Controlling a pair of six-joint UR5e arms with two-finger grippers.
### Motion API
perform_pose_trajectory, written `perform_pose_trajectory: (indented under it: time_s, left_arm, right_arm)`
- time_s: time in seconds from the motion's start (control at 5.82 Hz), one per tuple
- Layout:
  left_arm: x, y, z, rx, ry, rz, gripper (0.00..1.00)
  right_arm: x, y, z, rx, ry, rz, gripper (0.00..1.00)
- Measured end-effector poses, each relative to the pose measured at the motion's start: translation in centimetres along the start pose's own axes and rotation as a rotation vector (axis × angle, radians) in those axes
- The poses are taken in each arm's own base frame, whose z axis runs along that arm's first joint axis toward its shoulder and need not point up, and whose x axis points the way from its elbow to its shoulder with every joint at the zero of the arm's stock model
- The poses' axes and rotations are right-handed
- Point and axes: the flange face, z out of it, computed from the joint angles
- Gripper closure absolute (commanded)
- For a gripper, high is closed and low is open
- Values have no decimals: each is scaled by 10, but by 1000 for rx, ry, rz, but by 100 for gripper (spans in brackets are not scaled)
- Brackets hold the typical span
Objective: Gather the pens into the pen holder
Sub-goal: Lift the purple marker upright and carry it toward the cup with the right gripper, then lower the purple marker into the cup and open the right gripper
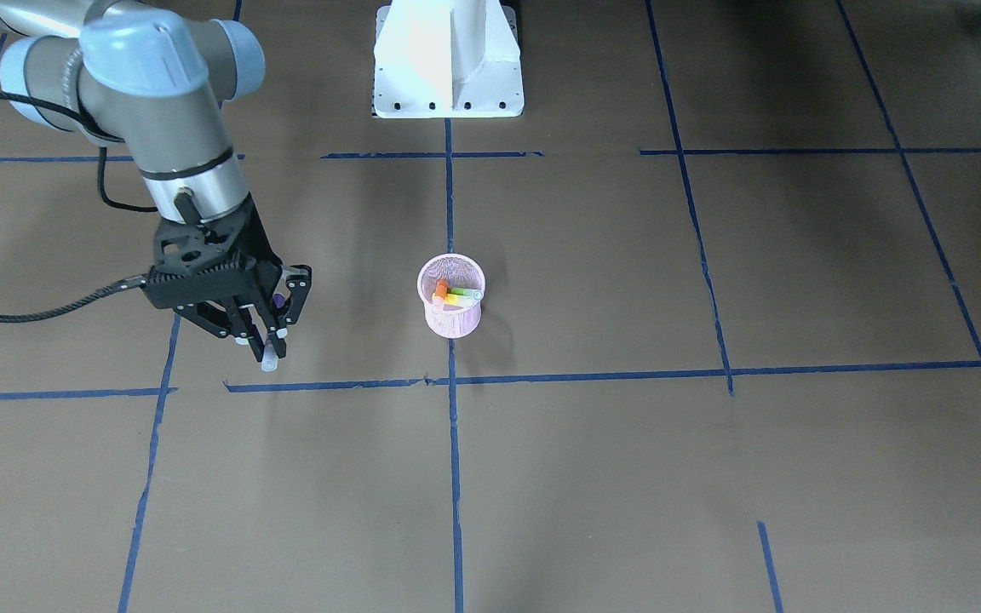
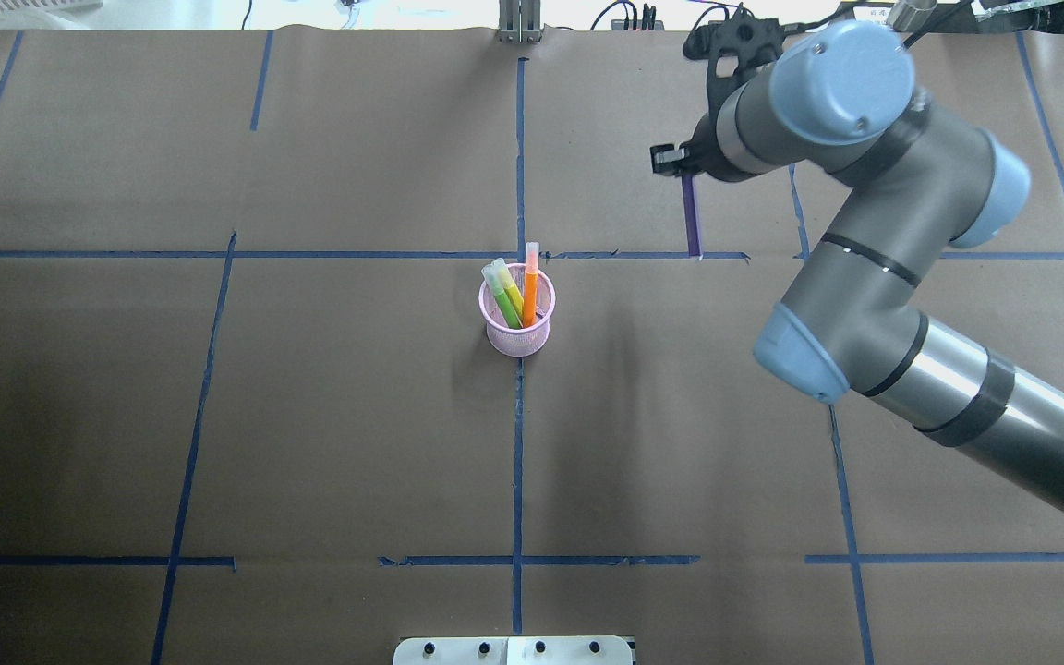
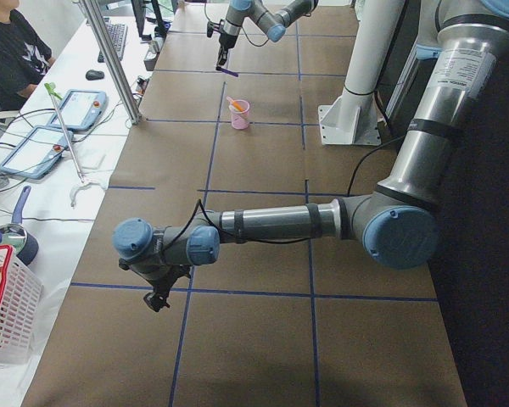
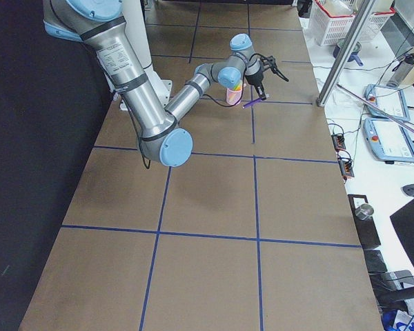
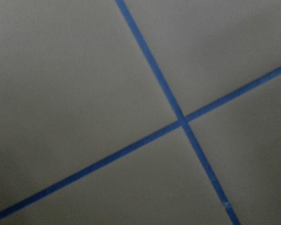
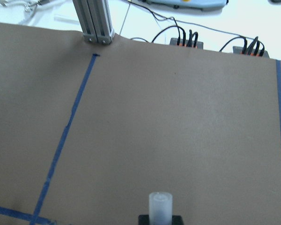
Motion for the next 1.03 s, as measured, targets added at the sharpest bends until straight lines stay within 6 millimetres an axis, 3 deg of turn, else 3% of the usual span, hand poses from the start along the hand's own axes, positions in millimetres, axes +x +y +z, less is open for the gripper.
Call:
perform_pose_trajectory:
  time_s: [0.17,0.52,0.86,1.03]
  left_arm:
    - [-4,17,10,-9,-12,-4,0]
    - [-6,32,18,-20,-18,-19,0]
    - [-5,34,15,-17,-22,-29,0]
    - [2,37,6,-6,-27,-41,0]
  right_arm:
    - [-19,-10,-22,61,-25,36,100]
    - [-105,-3,-40,191,-66,148,100]
    - [-172,3,-26,246,-59,208,100]
    - [-193,4,-18,256,-49,222,100]
